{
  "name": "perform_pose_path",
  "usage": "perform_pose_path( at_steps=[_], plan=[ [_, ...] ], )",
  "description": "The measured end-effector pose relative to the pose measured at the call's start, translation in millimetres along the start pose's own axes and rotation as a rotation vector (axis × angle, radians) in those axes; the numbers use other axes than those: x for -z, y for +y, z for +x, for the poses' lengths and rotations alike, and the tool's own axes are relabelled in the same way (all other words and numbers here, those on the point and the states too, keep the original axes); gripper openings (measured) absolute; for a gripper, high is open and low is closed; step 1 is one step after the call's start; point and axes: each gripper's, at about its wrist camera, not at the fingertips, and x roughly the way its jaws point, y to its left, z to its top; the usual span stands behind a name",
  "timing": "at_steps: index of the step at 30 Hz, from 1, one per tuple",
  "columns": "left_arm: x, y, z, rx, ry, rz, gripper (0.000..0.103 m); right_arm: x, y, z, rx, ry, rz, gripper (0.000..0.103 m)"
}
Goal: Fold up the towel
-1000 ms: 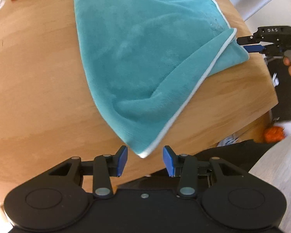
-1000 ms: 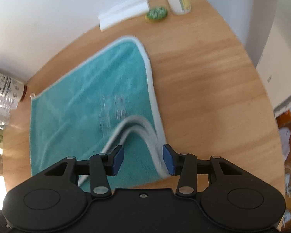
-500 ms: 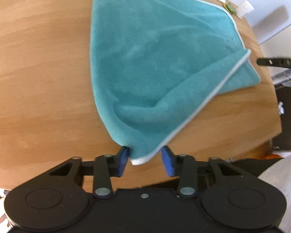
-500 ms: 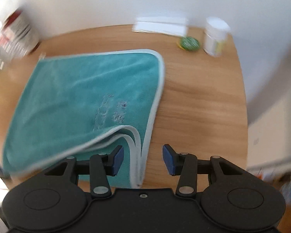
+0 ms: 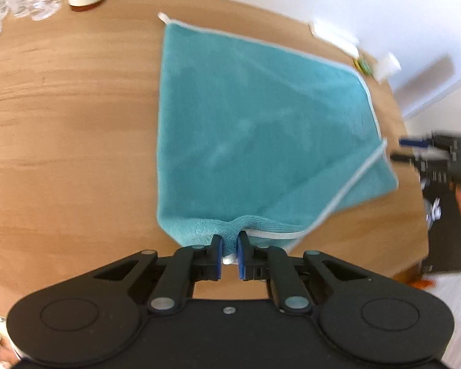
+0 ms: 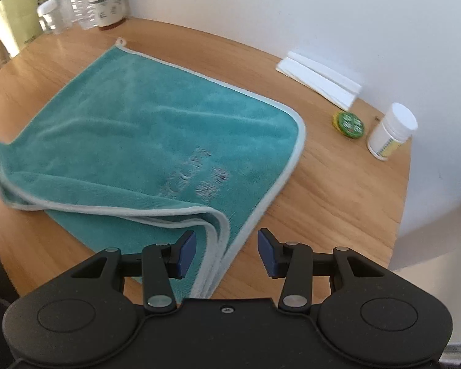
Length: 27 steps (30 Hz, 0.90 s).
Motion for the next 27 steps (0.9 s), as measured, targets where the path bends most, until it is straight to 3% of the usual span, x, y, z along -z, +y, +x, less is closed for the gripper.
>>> perform_pose_path(
  at_steps=[2, 5, 11, 13, 15, 17, 20, 21, 25, 27],
  plan=[
    [-10, 3, 3, -0.011, -0.013, -0.032, 0.009, 1, 6, -1, 0.01, -0.01, -0.058, 0.049],
    [-27, -2, 7, -0.038, -0.054, 0.005, 0.009, 0, 9, -1, 0.006, 0.003, -0.108, 0.049],
    [-62, 13, 24, -0.061, -0.061, -0.048, 0.009, -5, 14, 3, 0.012, 0.013, -0.174, 0.049],
    [-72, 18, 27, -0.08, -0.065, -0.05, 0.013, -9, 14, 6, 0.013, 0.011, -0.183, 0.049],
    [-79, 19, 26, -0.082, -0.074, -0.027, 0.029, -13, 13, 9, 0.007, 0.013, -0.186, 0.049],
    [-83, 15, 18, -0.081, -0.091, 0.076, 0.037, -17, 12, 9, -0.025, 0.008, -0.197, 0.049],
    [-81, 6, 13, -0.091, -0.079, 0.267, 0.039, -23, 11, 13, -0.081, 0.014, -0.219, 0.049],
    [-78, 2, 13, -0.099, -0.057, 0.37, 0.04, -24, 9, 16, -0.105, 0.022, -0.226, 0.049],
    [-68, -6, 18, -0.097, 0.013, 0.59, 0.041, -30, 5, 28, -0.138, 0.065, -0.254, 0.05],
    [-65, -8, 23, -0.088, 0.032, 0.65, 0.041, -32, 2, 35, -0.15, 0.088, -0.259, 0.05]
  ],
)
